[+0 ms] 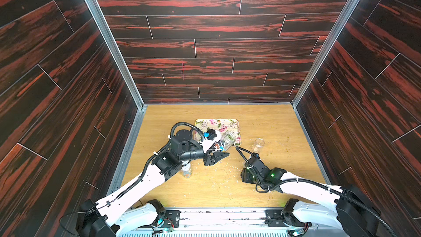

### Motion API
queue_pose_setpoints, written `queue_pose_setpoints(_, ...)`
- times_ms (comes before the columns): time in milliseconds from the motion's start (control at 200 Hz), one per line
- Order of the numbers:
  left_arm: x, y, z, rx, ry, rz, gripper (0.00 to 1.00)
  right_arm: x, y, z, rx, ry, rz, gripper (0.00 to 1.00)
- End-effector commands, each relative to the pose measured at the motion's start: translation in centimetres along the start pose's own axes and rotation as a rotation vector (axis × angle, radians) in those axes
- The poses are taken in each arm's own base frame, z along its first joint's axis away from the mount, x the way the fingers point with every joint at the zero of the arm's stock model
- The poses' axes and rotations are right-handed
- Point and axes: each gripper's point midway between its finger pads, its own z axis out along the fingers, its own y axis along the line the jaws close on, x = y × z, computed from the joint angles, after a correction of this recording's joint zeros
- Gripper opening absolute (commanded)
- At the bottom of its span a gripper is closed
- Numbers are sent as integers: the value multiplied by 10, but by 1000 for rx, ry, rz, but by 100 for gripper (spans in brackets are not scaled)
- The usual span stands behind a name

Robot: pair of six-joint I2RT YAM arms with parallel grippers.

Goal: Pour the candies out of the jar
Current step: 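Place the lid at the center of the board, then pour the candies out of the jar onto the tray.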

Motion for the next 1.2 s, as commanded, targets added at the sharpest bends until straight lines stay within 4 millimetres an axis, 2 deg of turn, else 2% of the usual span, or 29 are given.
queue_pose_setpoints(0,-3,-2,-5,-8,-17,7,41,2,-5,2,23,-5,18,66)
queue_pose_setpoints(125,-3,-1,-5,-11,-18,7,41,-2,-3,-4,23,-8,12,69)
queue_pose_setpoints(245,-3,0,-5,-17,-15,8,41,-14,5,-20,5,-41,12,71)
queue_pose_setpoints(476,2,6,-4,-46,0,8,41,-54,26,-72,-71,-171,12,79)
queue_pose_setpoints(676,8,13,-3,-77,29,16,41,-80,38,-115,-136,-277,22,93)
queue_pose_setpoints(822,13,19,-2,-104,57,23,42,-93,39,-138,-153,-343,24,99)
queue_pose_setpoints(967,16,32,-2,-148,69,13,42,-102,35,-157,-155,-396,29,99)
queue_pose_setpoints(1192,29,60,-7,-213,108,-14,42,-106,21,-169,-130,-433,47,99)
